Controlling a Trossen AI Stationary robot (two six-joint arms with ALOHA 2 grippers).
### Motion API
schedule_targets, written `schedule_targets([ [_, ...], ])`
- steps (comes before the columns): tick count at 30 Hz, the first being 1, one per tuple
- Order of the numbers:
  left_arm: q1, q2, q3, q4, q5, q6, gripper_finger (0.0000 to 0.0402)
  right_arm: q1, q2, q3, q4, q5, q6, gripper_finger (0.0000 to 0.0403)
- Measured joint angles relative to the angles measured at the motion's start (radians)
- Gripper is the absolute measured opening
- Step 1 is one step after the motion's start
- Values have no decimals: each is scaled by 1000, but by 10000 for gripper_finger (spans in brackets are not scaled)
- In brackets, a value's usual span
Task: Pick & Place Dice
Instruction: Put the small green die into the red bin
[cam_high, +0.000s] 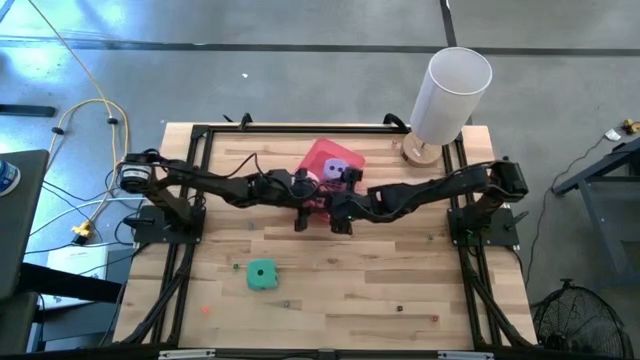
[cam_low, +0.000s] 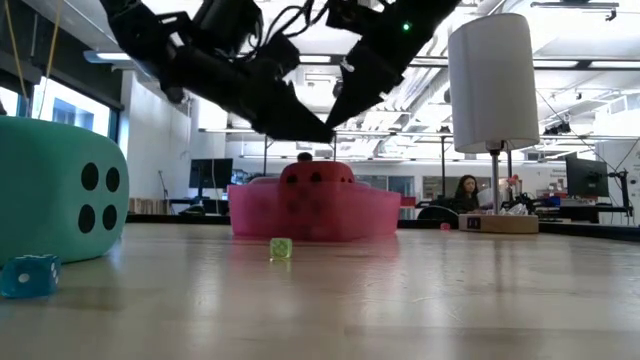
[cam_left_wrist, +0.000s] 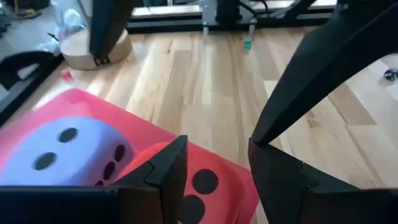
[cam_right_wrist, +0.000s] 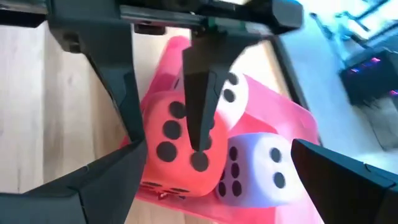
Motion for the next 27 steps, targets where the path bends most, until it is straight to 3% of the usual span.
schedule_targets([
  [5, 1, -38, 0, 4, -1, 1, 163, 22, -21, 0, -15, 93, 123, 394],
  [9, -2, -53, 5, -8, 9, -28, 163, 43, -54, -5, -45, 92, 195, 394],
  [13, -5, -85, 6, -6, 98, -72, 163, 72, -78, -5, -40, 129, 287, 394],
  [21, -36, -247, 14, -92, 148, -108, 163, 129, -71, -8, -36, 142, 427, 394],
  [24, -58, -328, 9, -238, 243, -182, 163, 170, -78, -5, -46, 125, 503, 394],
  [27, -105, -431, 8, -332, 465, -206, 163, 226, -76, -6, -73, 120, 578, 394],
])
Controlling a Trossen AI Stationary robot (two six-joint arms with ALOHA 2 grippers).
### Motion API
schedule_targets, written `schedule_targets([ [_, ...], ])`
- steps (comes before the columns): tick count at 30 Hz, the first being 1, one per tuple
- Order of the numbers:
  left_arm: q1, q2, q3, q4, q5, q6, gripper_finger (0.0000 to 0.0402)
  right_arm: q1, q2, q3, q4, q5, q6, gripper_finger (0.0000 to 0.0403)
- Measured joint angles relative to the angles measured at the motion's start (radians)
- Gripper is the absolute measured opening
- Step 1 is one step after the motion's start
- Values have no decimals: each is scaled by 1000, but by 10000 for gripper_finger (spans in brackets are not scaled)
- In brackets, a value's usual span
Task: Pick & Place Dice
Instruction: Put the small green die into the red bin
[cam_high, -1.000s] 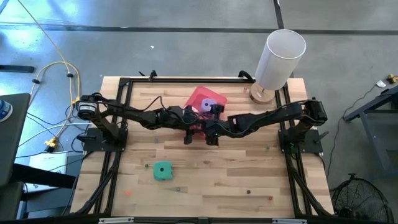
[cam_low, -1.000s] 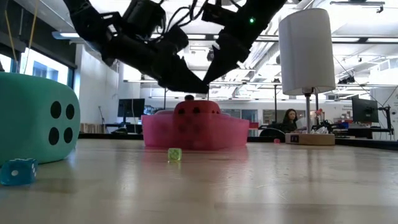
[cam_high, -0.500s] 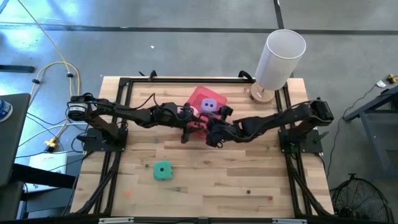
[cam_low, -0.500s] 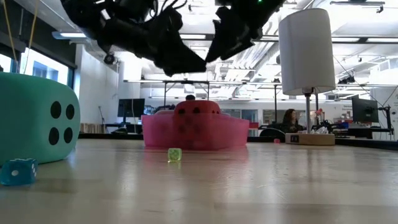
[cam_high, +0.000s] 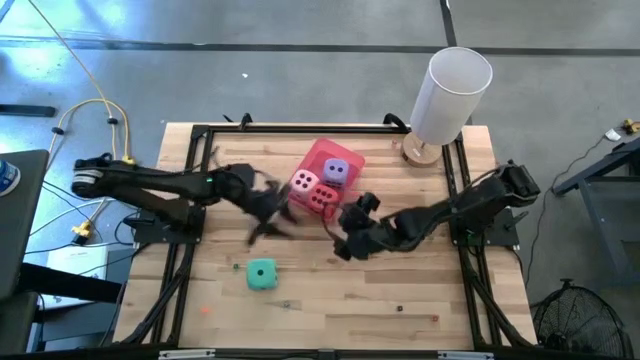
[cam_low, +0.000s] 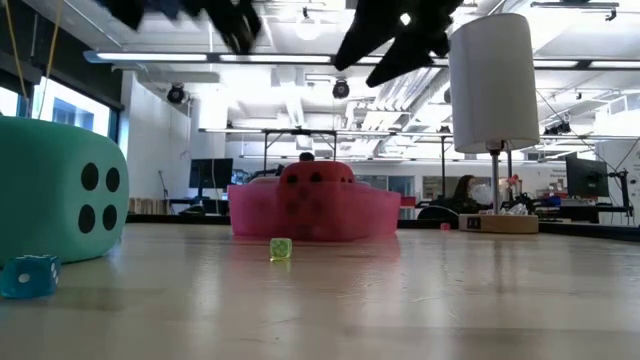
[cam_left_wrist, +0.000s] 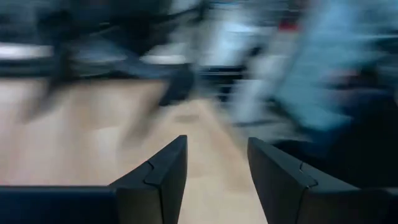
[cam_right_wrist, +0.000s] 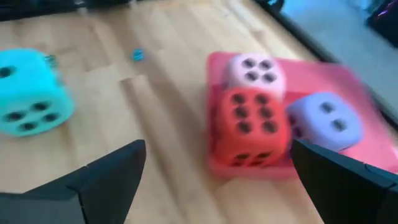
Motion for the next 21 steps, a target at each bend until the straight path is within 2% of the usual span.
schedule_targets([
  [2, -41, -53, 3, -65, 148, -4, 163, 45, 1, 0, 2, -1, 38, 394],
  [4, -94, -87, 2, -149, 232, -6, 163, 90, 7, 0, 20, 5, 52, 394],
  [8, -242, -130, -1, -298, 220, -29, 163, 188, 41, 0, 74, 20, 45, 394],
  [11, -402, -115, -1, -356, 71, -51, 163, 255, 74, 0, 154, 56, 22, 394],
  [14, -570, -84, -1, -353, -202, -135, 163, 307, 123, 0, 242, 56, 26, 394],
  [16, -667, -63, -1, -370, -341, -180, 163, 339, 153, 0, 302, 19, 46, 394],
  [18, -746, -50, -2, -403, -419, -226, 163, 370, 184, 0, 379, -31, 57, 394],
  [21, -842, -47, -2, -486, -461, -281, 163, 413, 231, 0, 507, -74, 56, 394],
])
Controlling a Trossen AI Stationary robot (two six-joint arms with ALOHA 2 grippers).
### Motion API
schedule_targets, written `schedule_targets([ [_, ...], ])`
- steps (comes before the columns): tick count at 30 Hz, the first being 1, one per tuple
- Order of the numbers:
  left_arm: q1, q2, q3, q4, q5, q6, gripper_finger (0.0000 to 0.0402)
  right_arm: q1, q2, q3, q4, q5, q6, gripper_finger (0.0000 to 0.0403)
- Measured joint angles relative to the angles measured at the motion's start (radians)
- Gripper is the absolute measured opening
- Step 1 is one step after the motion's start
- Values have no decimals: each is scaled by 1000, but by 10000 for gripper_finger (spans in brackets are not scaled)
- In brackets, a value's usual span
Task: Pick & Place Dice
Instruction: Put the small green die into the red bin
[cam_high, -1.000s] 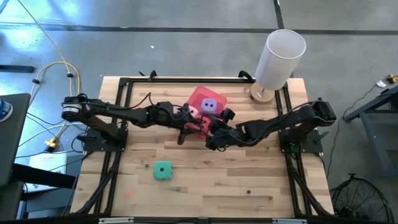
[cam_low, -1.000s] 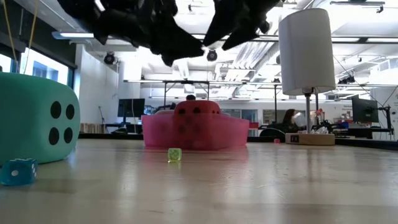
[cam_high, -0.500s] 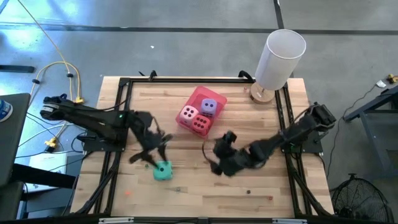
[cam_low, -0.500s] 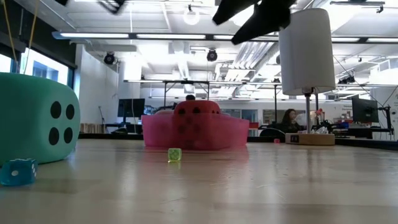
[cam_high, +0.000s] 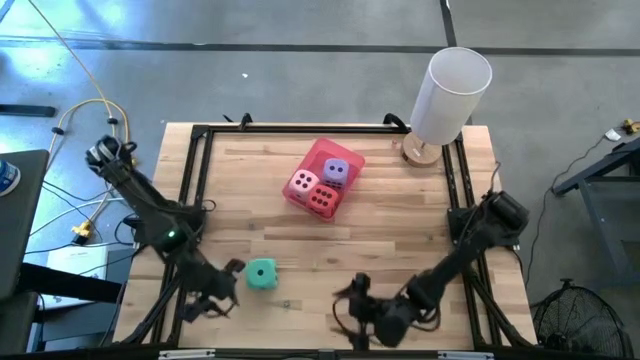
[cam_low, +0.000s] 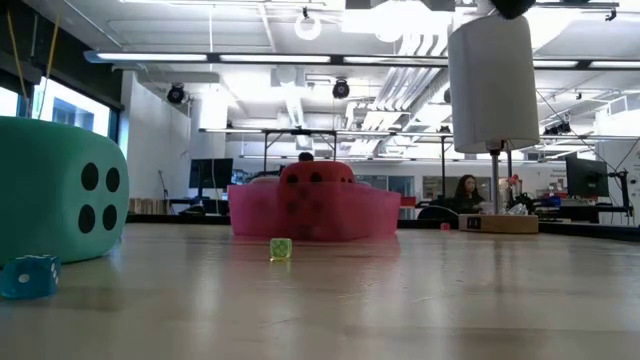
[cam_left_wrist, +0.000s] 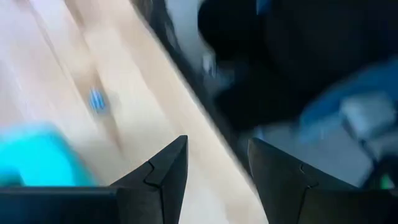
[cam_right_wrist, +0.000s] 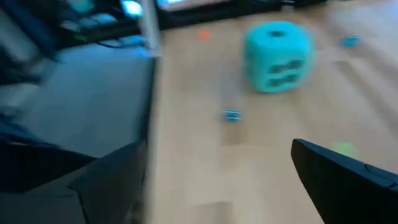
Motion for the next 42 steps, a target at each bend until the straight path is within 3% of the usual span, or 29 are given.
schedule_targets([
  [3, -63, -1, 0, -197, -18, -19, 163, 27, 29, 0, 126, 10, -17, 394],
  [9, -117, 28, 0, -418, -255, -193, 163, 29, 32, 0, 273, -6, -38, 394],
  [18, -90, 131, -1, -497, -299, -272, 163, 55, 32, 0, 288, -22, -75, 394],
  [28, -72, 217, -1, -499, -326, -250, 163, 54, 32, 0, 288, -20, -119, 394],
  [33, -72, 224, -17, -499, -448, -247, 163, 54, 32, 0, 288, -19, -118, 394],
  [38, -80, 222, -48, -482, -365, -260, 163, 54, 32, 0, 288, -19, -116, 394],
  [42, -86, 222, -85, -428, -362, -223, 163, 54, 32, 0, 287, -19, -126, 394],
])
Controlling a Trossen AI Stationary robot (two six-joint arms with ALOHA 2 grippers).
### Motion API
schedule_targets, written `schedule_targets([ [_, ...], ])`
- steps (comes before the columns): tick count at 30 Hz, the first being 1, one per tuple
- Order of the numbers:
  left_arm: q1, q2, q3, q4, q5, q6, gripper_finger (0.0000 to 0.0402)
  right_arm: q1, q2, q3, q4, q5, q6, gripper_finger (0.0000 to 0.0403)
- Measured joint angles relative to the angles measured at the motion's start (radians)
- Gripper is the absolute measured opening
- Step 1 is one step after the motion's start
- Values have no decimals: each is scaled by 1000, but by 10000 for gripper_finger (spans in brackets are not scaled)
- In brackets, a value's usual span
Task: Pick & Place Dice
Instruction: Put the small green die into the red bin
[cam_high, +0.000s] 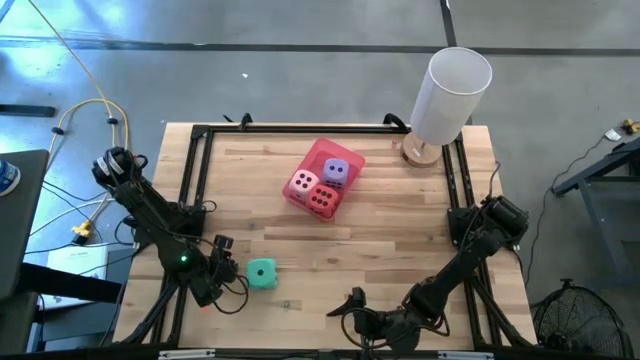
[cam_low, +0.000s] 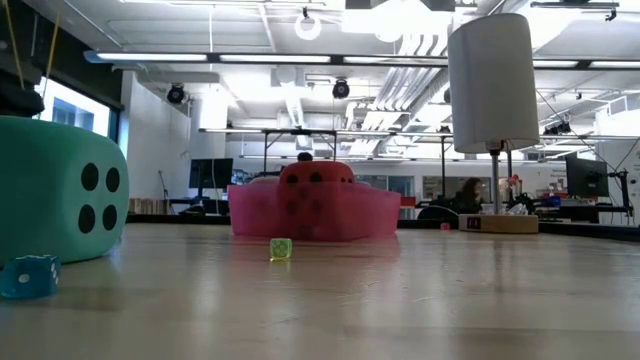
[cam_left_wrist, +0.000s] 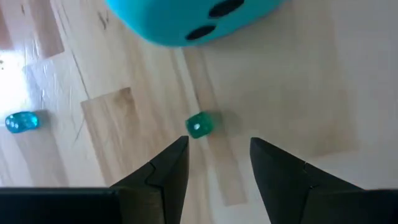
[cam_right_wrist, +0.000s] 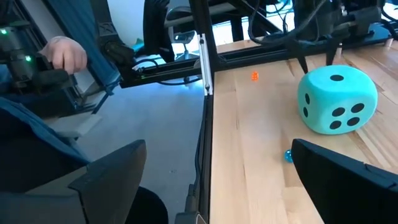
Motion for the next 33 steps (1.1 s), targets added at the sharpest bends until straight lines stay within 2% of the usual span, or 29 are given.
schedule_targets([
  [6, 64, 0, -45, 35, 5, 7, 163, 0, 0, 0, 0, 0, -15, 394],
  [12, 101, 0, -89, 129, 96, 72, 163, -3, 0, 0, 0, 0, -16, 394],
  [30, 133, -2, -112, 173, 104, 110, 163, -3, -1, 0, -8, 0, -17, 394],
  [33, 134, -1, -112, 173, 100, 62, 163, -3, -1, 0, -17, 3, -17, 394],
])
